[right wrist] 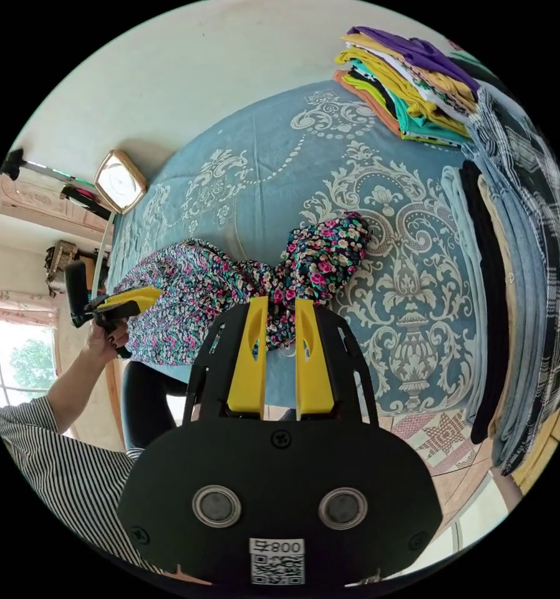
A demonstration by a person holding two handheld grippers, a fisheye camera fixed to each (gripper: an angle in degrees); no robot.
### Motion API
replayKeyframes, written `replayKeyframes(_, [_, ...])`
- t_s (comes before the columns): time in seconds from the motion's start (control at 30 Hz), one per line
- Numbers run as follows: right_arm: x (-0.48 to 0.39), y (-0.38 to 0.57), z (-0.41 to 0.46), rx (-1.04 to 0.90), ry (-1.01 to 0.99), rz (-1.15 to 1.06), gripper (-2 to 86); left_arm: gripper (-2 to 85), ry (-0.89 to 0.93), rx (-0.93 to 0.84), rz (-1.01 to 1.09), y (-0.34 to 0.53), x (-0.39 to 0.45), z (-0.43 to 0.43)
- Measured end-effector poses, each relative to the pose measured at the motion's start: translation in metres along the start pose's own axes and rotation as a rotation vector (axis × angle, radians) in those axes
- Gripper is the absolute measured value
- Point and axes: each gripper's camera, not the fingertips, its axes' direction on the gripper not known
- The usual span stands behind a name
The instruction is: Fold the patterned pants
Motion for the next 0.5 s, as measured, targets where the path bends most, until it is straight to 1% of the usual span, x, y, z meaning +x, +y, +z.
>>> replayKeyframes(0.13, [-0.01,-0.009,0.012,-0.042,0.111,-0.071,8.2,6.1,-0.03,-0.112,-0.057,-0.07,0.005,0.066])
replayKeyframes(0.2, [-0.009,-0.01,0.026,-0.102,0.179,-0.087,7.0,3.5,-0.058,-0.14,-0.088,-0.09,0.005,0.084])
replayKeyframes(0.27, [-0.003,-0.007,0.029,-0.126,0.198,-0.072,5.0,1.8,-0.066,-0.136,-0.088,-0.105,0.008,0.093])
replayKeyframes(0.37, [0.013,0.005,0.011,-0.071,0.134,-0.047,2.2,0.8,-0.035,-0.071,-0.088,-0.126,0.012,0.094])
replayKeyframes(0.43, [0.027,0.015,-0.009,-0.004,0.052,-0.017,1.6,0.6,0.002,0.026,-0.069,-0.142,0.02,0.084])
replayKeyframes(0.5, [0.049,0.032,-0.044,0.111,-0.085,0.029,1.3,0.7,-0.017,0.094,-0.053,-0.156,0.026,0.074])
